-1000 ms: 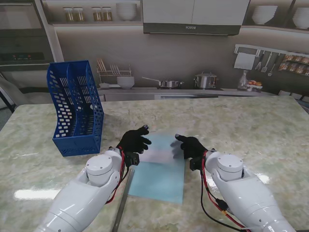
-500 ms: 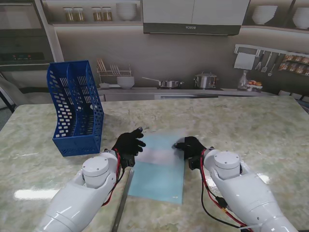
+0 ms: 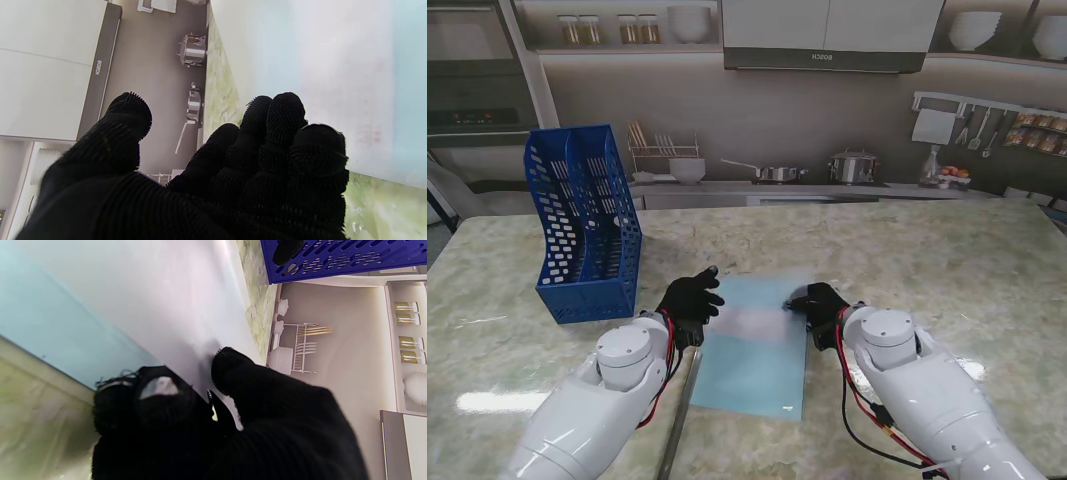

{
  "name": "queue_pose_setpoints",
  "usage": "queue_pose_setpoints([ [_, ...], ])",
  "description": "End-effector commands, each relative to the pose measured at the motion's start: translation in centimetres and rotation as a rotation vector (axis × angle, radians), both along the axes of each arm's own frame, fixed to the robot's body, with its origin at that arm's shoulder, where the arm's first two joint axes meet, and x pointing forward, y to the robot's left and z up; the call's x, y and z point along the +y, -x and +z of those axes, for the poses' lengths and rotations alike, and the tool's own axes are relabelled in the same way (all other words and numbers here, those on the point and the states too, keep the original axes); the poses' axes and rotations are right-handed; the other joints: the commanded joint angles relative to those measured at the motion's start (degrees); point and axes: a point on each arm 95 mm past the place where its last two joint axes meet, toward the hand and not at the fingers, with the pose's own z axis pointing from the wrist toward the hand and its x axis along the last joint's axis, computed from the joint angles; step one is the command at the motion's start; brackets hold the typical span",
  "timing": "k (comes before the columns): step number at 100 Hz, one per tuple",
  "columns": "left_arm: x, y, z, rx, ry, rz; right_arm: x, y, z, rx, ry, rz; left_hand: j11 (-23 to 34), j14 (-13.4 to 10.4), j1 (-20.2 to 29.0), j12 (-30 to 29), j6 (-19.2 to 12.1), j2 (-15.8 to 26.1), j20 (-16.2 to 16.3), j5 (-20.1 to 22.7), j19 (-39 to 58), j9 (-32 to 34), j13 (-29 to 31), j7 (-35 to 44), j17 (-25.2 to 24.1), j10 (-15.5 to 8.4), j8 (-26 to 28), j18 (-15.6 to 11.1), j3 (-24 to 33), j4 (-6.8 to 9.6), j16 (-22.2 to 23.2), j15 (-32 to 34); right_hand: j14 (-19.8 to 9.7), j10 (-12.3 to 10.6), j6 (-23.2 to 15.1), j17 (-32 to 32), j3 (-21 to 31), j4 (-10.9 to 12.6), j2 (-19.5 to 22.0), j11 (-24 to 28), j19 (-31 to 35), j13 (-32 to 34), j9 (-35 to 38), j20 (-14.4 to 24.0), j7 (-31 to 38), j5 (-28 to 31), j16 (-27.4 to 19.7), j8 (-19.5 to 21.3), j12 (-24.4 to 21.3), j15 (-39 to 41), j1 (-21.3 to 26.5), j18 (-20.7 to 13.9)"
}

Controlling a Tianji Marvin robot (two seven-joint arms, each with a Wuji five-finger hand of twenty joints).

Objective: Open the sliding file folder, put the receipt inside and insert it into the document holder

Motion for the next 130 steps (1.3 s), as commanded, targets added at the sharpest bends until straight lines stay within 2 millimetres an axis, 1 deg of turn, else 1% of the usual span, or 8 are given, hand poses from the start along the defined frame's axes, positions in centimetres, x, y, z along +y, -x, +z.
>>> queue_pose_setpoints([
  [1,-0.2,0.2,0.0,0.006,0.007,0.001,0.7,1.2,-1.9,0.059,0.004,0.007,0.4,11.1,1.0,-0.5,1.6,0.9,2.1,2.0,1.5,-0.3,-1.2,1.1,2.4,2.1,0.7,-11.3,-1.1,-0.01,0.8,-0.3,2.4,6.4,-6.5,2.0,4.2,-0.5,2.8,5.2,12.3,1.4,2.4,1.1,3.7,4.3,1.1,6.5,2.2,2.9,1.8,-6.6],
  [23,-0.2,0.3,-0.1,0.011,0.009,0.019,1.0,1.1,-1.9,0.06,0.018,0.02,0.9,10.9,1.6,-0.3,1.9,1.0,2.1,2.4,1.9,0.1,-0.7,1.2,2.8,2.0,0.9,-11.6,-1.3,0.09,0.7,0.0,-0.7,6.8,-4.5,3.9,5.2,-0.6,5.0,8.3,13.9,3.0,2.3,0.9,4.8,3.1,0.9,15.1,6.1,7.4,2.1,-6.0],
  [31,-0.2,0.3,-0.1,0.013,0.006,0.026,1.0,1.1,-1.8,0.055,0.025,0.037,1.1,10.9,1.9,-0.2,2.3,1.2,2.0,2.7,2.1,0.3,-0.5,1.3,3.0,2.0,1.1,-11.8,-1.4,0.15,0.6,0.1,-1.3,6.6,-6.2,3.9,6.0,-0.5,5.6,8.7,13.9,2.8,2.2,0.8,4.6,3.9,0.8,18.3,7.3,8.4,1.4,-5.8],
  [50,0.0,0.2,-0.2,0.02,-0.004,0.045,1.1,1.1,-1.7,0.039,0.036,0.042,1.1,10.8,2.6,-0.2,3.3,1.2,1.8,2.8,2.0,-0.2,-1.1,1.4,2.6,2.0,1.2,-11.9,-1.7,0.29,0.4,-0.2,-2.0,6.3,-10.6,4.4,8.7,0.4,6.0,9.1,14.3,3.4,2.9,1.1,6.0,6.3,0.8,21.2,8.5,9.4,-0.8,-5.8],
  [70,0.4,0.1,-0.3,0.014,-0.037,0.067,1.1,1.0,-1.8,0.024,0.047,0.022,-2.5,11.5,3.4,-1.6,3.0,1.8,2.4,1.6,-4.5,-5.6,-9.1,1.2,-4.3,2.7,1.7,-7.8,-3.1,0.63,-0.7,-4.6,-2.1,5.8,-16.2,5.0,11.3,2.2,6.5,8.7,14.6,4.0,3.9,0.7,9.7,9.5,0.6,22.7,9.2,9.4,-2.8,-5.8],
  [88,0.8,0.1,-0.5,0.014,-0.067,0.078,1.0,1.0,-1.7,-0.001,0.057,-0.003,-7.0,12.1,4.1,-3.7,2.4,2.2,5.8,0.1,-17.5,-12.5,-21.7,1.0,-17.2,2.4,2.4,0.4,-4.3,0.98,-4.9,-10.3,-1.9,5.0,-20.0,5.0,12.4,3.6,6.2,7.9,14.6,4.0,4.8,0.5,13.5,12.3,0.5,23.6,9.4,9.2,-3.5,-5.7],
  [95,1.0,0.1,-0.6,0.015,-0.083,0.08,1.0,1.0,-1.6,-0.012,0.064,-0.013,-8.1,12.0,4.4,-4.4,2.3,2.4,10.6,-0.6,-20.5,-14.5,-24.5,0.8,-20.6,1.8,2.6,0.7,-5.0,1.13,-6.7,-10.7,-1.8,4.6,-20.9,4.9,12.7,3.4,6.0,7.7,14.6,4.0,5.0,0.5,14.5,12.9,0.5,24.3,9.4,9.1,-3.5,-5.7],
  [130,1.6,-0.4,-0.9,0.013,-0.101,0.117,1.0,1.2,-0.8,-0.071,0.074,-0.04,-10.6,11.5,4.8,-5.6,1.6,1.9,13.2,-1.4,-23.6,-18.4,-28.9,0.7,-25.9,1.3,2.8,1.3,-4.5,1.26,-8.5,-14.0,-0.5,3.3,-23.2,4.1,13.7,2.7,4.8,6.8,14.2,4.0,5.8,0.5,17.4,15.0,0.9,25.9,9.8,8.4,-3.4,-5.2],
])
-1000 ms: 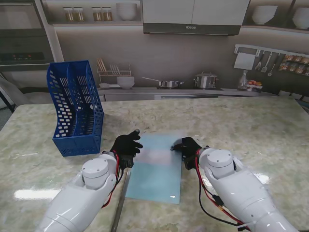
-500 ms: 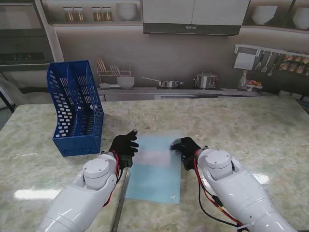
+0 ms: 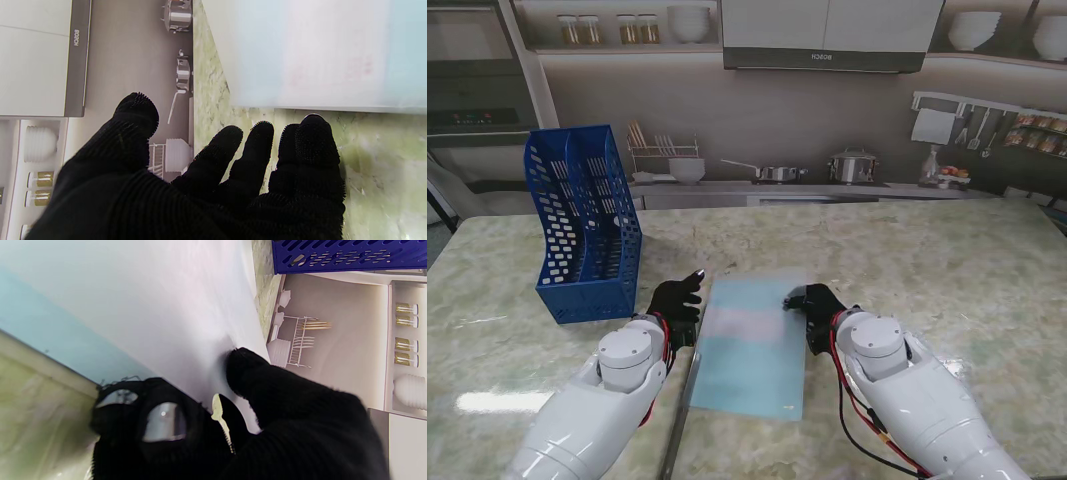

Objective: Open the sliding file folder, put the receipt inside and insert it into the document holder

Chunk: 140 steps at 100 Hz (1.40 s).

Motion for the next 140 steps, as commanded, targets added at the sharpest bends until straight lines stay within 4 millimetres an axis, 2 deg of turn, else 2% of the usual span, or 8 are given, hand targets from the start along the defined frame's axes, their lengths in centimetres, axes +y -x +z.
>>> queue_pose_setpoints([
  [1,0.0,-0.2,0.2,-0.006,0.001,0.001,0.2,0.6,-0.4,0.001,0.0,-0.001,-0.7,4.9,0.5,-0.8,-0.4,0.4,2.3,-0.3,-0.6,-1.3,-1.4,0.5,-0.1,-0.7,0.6,-1.3,-1.0,1.22,-0.9,-0.6,3.3,2.6,-16.4,-0.3,8.6,3.5,3.6,3.9,10.0,0.2,4.1,0.3,18.2,10.6,0.9,5.5,2.5,0.5,5.5,-1.9],
  [20,0.0,-0.4,0.1,-0.007,0.001,0.002,0.3,0.8,0.4,-0.046,0.011,-0.009,-1.2,4.4,0.2,-1.1,-0.4,0.1,1.6,-0.2,-2.4,-1.5,-2.0,0.5,-0.8,-0.7,0.7,-0.6,-0.5,1.16,-1.9,-2.2,3.6,1.6,-17.2,-0.9,8.7,3.3,3.5,3.4,9.6,0.1,4.4,0.5,19.1,10.7,1.2,5.8,2.8,0.2,5.5,-1.9],
  [32,0.0,-0.5,-0.1,0.0,-0.005,-0.004,0.5,0.9,1.0,-0.075,0.002,-0.016,-2.2,4.0,-0.2,-1.8,-0.2,-0.2,-2.7,-0.2,-5.4,-1.8,-1.9,0.5,-3.0,-1.1,0.7,1.2,0.3,1.04,-5.4,-5.9,3.6,1.3,-17.4,-1.0,8.7,3.3,3.4,3.2,9.5,0.1,4.5,0.7,19.5,10.9,1.4,5.9,3.0,0.1,5.5,-1.9],
  [40,-0.1,-0.5,-0.2,0.003,0.001,-0.002,0.6,1.0,1.3,-0.092,-0.002,-0.016,-2.7,3.9,-0.1,-2.1,0.1,-0.7,-4.0,0.0,-6.1,-1.9,-2.1,0.5,-4.9,-0.9,0.6,1.6,1.0,1.02,-6.8,-7.3,3.7,1.3,-17.4,-1.0,8.7,3.3,3.5,3.1,9.5,0.0,4.6,0.8,19.5,10.8,1.5,5.9,3.1,0.0,5.5,-2.0],
  [54,-0.1,-0.5,-0.3,0.005,0.006,-0.004,0.8,1.2,1.8,-0.116,-0.008,-0.013,-3.7,2.7,-0.3,-2.7,0.8,-1.4,-4.8,0.0,-6.3,-2.1,-2.5,0.4,-5.8,-0.4,0.4,-0.2,1.9,0.91,-8.1,-8.6,3.7,1.0,-17.7,-1.2,8.6,3.3,3.6,2.9,9.3,0.0,4.7,0.9,19.7,10.7,1.7,5.9,3.2,-0.1,5.5,-2.1],
  [70,-0.1,-0.6,-0.5,0.014,0.016,-0.018,1.0,1.3,2.0,-0.132,-0.02,-0.015,-4.7,0.9,-1.0,-3.2,0.9,-3.4,-6.0,-0.5,-5.9,-2.6,-2.7,0.1,-6.2,-0.9,0.0,-2.4,5.8,0.46,-9.3,-9.4,3.8,0.8,-17.7,-1.3,8.6,3.3,3.6,2.8,9.3,0.0,4.7,1.0,19.8,10.7,1.8,5.9,3.3,-0.2,5.5,-2.2],
  [122,-0.4,-0.7,-1.0,0.047,0.058,-0.037,1.4,1.8,3.4,-0.208,-0.032,-0.014,-4.6,0.3,-1.2,-3.2,1.6,-6.3,-6.4,-1.1,-5.7,-2.8,-2.3,0.0,-6.2,-0.7,-0.2,-3.3,10.9,-0.12,-9.6,-9.9,3.8,0.3,-18.2,-1.5,8.4,3.4,3.7,2.5,9.1,0.0,5.0,1.3,20.1,10.7,2.2,6.0,3.6,-0.4,5.4,-2.4],
  [140,-0.5,-0.5,-0.8,0.039,0.089,-0.071,1.5,1.8,3.5,-0.215,-0.035,-0.012,-3.8,-0.7,-0.2,-2.8,0.9,-8.9,-6.5,-1.3,-5.5,-2.7,-1.7,0.3,-5.9,-1.8,0.2,-4.6,14.4,-0.14,-9.4,-9.7,3.8,0.3,-18.2,-1.6,8.4,3.5,3.7,2.4,9.0,0.0,5.1,1.4,20.1,10.7,2.2,6.0,3.6,-0.4,5.4,-2.5],
])
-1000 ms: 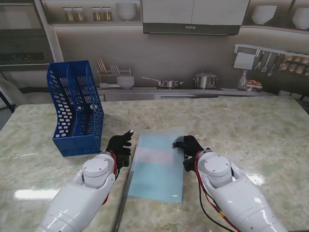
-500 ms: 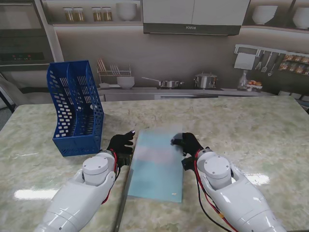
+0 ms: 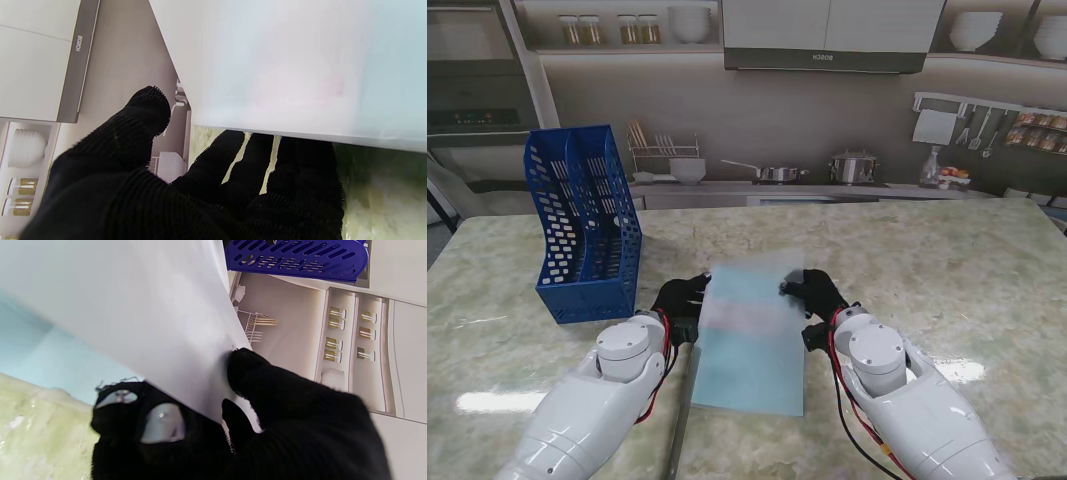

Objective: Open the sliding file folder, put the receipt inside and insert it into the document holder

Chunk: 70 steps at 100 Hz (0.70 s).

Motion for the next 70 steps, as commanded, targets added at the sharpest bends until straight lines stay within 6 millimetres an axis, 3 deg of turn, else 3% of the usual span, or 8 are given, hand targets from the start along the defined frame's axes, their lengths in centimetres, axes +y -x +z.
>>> queue_pose_setpoints([
  [1,-0.2,0.5,-0.5,0.01,0.004,-0.021,0.3,0.2,0.0,-0.002,-0.009,0.005,0.6,1.5,0.0,-0.4,-0.7,-2.7,-1.4,-0.7,0.7,-1.0,-0.6,0.4,-0.1,-2.0,0.2,-3.9,2.2,-0.14,-0.8,-2.7,3.3,0.8,-18.2,-0.2,7.8,3.5,3.8,3.2,8.6,0.0,4.5,1.4,20.1,10.0,0.8,4.5,2.0,-0.2,6.0,-3.5],
  [13,-0.3,0.5,-0.2,-0.011,-0.001,-0.042,0.4,0.2,0.1,-0.006,-0.012,0.004,1.9,-0.7,1.6,0.2,-2.1,-4.3,-1.4,-1.1,1.3,-0.4,1.1,0.7,0.8,-3.6,1.0,-6.8,3.4,-0.02,-0.4,-1.9,3.3,0.8,-18.3,-0.2,7.9,3.5,3.8,3.2,8.5,0.0,4.5,1.5,20.2,10.1,0.8,4.5,2.0,-0.2,5.9,-3.5],
  [28,-0.6,0.7,0.2,-0.025,0.006,-0.058,0.4,0.2,0.3,-0.015,-0.012,0.006,3.2,-0.4,4.0,1.0,-1.9,-5.6,-1.4,-1.6,1.8,-0.5,2.2,0.9,1.5,-3.4,1.8,-7.9,4.4,0.28,0.4,-0.6,3.3,0.7,-18.4,-0.2,7.9,3.6,3.8,3.1,8.5,0.0,4.6,1.5,20.1,10.1,0.9,4.5,2.0,-0.2,5.9,-3.5],
  [51,-1.4,0.9,0.7,-0.025,0.013,-0.043,0.4,0.2,0.4,-0.025,-0.016,0.005,5.0,0.8,8.7,2.1,-1.9,-8.5,-0.4,-4.8,5.1,-2.5,7.7,-0.3,6.8,-5.0,1.9,-7.2,6.0,1.15,2.5,3.5,3.3,0.6,-18.4,-0.2,7.9,3.6,3.8,3.1,8.5,0.0,4.7,1.6,20.2,10.1,0.9,4.5,2.0,-0.3,5.9,-3.5],
  [60,-1.7,1.0,0.7,-0.023,0.001,-0.031,0.5,0.2,0.4,-0.028,-0.018,0.004,5.8,-0.3,10.6,2.5,-2.3,-9.8,0.2,-6.6,6.8,-3.9,10.5,-0.8,9.1,-6.0,1.8,-7.1,6.8,1.48,3.4,4.8,3.3,0.5,-18.4,-0.2,7.9,3.6,3.7,3.0,8.5,0.0,4.7,1.6,20.2,10.1,0.9,4.5,2.0,-0.3,5.9,-3.5],
  [70,-1.8,1.0,0.7,-0.021,-0.001,-0.031,0.5,0.2,0.5,-0.032,-0.02,0.003,6.3,-2.6,12.5,3.0,-1.6,-10.6,0.3,-8.4,7.6,-5.7,11.9,-1.2,10.1,-5.9,1.7,-8.9,7.6,1.59,4.3,6.2,3.3,0.5,-18.5,-0.2,7.9,3.6,3.8,3.0,8.5,0.0,4.8,1.6,20.2,10.1,1.0,4.5,2.0,-0.4,5.9,-3.5],
])
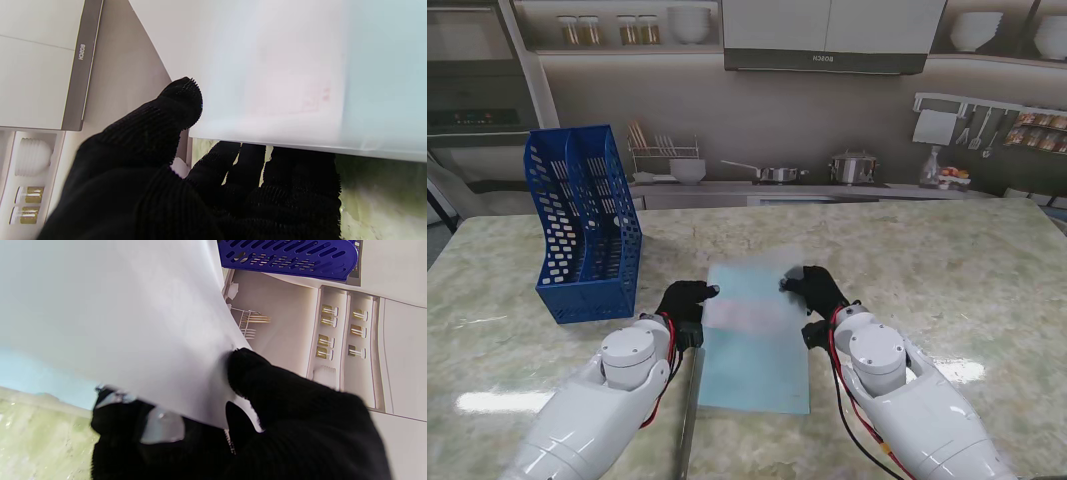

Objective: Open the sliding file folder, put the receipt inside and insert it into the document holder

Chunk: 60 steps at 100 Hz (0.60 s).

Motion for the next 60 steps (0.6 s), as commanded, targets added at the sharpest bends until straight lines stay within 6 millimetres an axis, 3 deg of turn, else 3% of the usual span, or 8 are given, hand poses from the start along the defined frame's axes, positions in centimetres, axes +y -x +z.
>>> queue_pose_setpoints([
  [1,-0.83,0.04,0.4,-0.004,0.016,-0.018,0.46,0.29,0.03,-0.002,-0.01,0.007,1.5,-0.3,2.5,1.2,-0.6,-2.9,0.3,-1.4,3.7,-1.9,2.6,-0.5,1.5,-2.0,0.3,-6.8,1.4,1.57,1.4,2.2,3.3,0.7,-18.6,-0.2,7.9,3.6,3.7,3.6,8.5,0.0,4.3,1.6,20.2,9.6,0.9,4.0,1.9,-0.3,5.9,-3.6],
  [14,-0.99,0.13,0.48,0.007,0.027,-0.01,0.51,0.31,0.16,-0.01,-0.012,0.005,2.3,-1.5,4.0,2.0,0.8,-4.2,0.1,-3.2,4.4,-3.2,4.2,-1.1,3.4,-1.7,0.1,-7.7,2.6,1.69,1.9,3.1,3.3,0.7,-18.5,-0.2,7.9,3.6,3.7,3.6,8.5,0.0,4.3,1.6,20.2,9.6,0.9,4.0,1.9,-0.4,5.9,-3.6],
  [21,-0.98,0.2,0.5,0.014,0.029,-0.011,0.55,0.32,0.23,-0.013,-0.015,0.005,2.2,-1.5,4.6,2.4,0.3,-5.1,-1.5,-4.5,3.6,-4.6,5.0,-1.3,8.3,-2.6,-0.3,-4.8,3.9,1.64,2.7,4.3,3.3,0.6,-18.5,-0.3,7.9,3.7,3.7,3.5,8.5,0.0,4.3,1.6,20.2,9.6,1.0,4.0,1.9,-0.4,5.9,-3.7],
  [32,-0.91,0.36,0.56,0.032,0.04,-0.012,0.61,0.34,0.31,-0.018,-0.018,0.003,0.5,-2.1,6.8,2.9,-2.9,-5.4,-5.1,-8.5,4.3,-8.0,4.2,-1.6,15.7,-5.9,-0.7,-7.9,4.0,2.03,4.7,7.0,3.3,0.6,-18.5,-0.3,7.9,3.7,3.7,3.5,8.5,0.0,4.4,1.7,20.2,9.6,1.1,4.0,1.9,-0.4,5.9,-3.7],
  [42,-0.92,0.44,0.52,0.035,0.045,-0.022,0.65,0.36,0.33,-0.019,-0.018,0.004,-2.0,-2.1,9.2,2.7,-4.2,-5.2,-6.7,-10.2,4.5,-7.8,3.4,-1.7,15.8,-7.5,-0.4,-8.6,3.9,2.42,6.8,8.5,3.3,0.6,-18.5,-0.3,7.9,3.7,3.7,3.4,8.5,0.0,4.4,1.7,20.2,9.6,1.1,4.0,1.9,-0.5,5.9,-3.8],
  [49,-1.0,0.48,0.49,0.036,0.047,-0.028,0.68,0.38,0.33,-0.018,-0.019,0.004,-1.4,-2.2,10.2,4.5,-4.3,-5.2,-7.9,-10.1,4.4,-7.9,3.8,-1.7,17.2,-7.6,-0.1,-10.8,4.2,2.48,9.4,9.9,3.3,0.6,-18.5,-0.3,7.9,3.7,3.8,3.4,8.5,0.0,4.4,1.7,20.1,9.6,1.1,4.0,1.9,-0.5,5.9,-3.8],
  [56,-1.12,0.56,0.52,0.041,0.058,-0.029,0.7,0.4,0.32,-0.017,-0.02,0.002,-0.6,-1.6,12.2,6.9,-4.2,-6.7,-17.4,-9.7,6.7,-8.1,4.3,-1.6,18.4,-7.5,0.0,-11.3,3.9,1.25,14.9,9.6,3.3,0.6,-18.5,-0.3,7.8,3.7,3.8,3.4,8.5,0.0,4.4,1.7,20.1,9.6,1.2,4.0,1.9,-0.5,5.9,-3.8],
  [60,-1.14,0.59,0.53,0.04,0.062,-0.034,0.71,0.42,0.32,-0.016,-0.02,0.001,-0.2,-2.1,12.9,7.8,-4.3,-7.0,-20.3,-9.8,7.5,-8.1,4.6,-1.7,19.0,-7.7,0.0,-12.0,3.3,1.03,16.7,9.6,3.3,0.6,-18.5,-0.3,7.8,3.7,3.8,3.4,8.5,0.0,4.5,1.7,20.1,9.6,1.2,4.0,1.9,-0.5,5.9,-3.8],
])
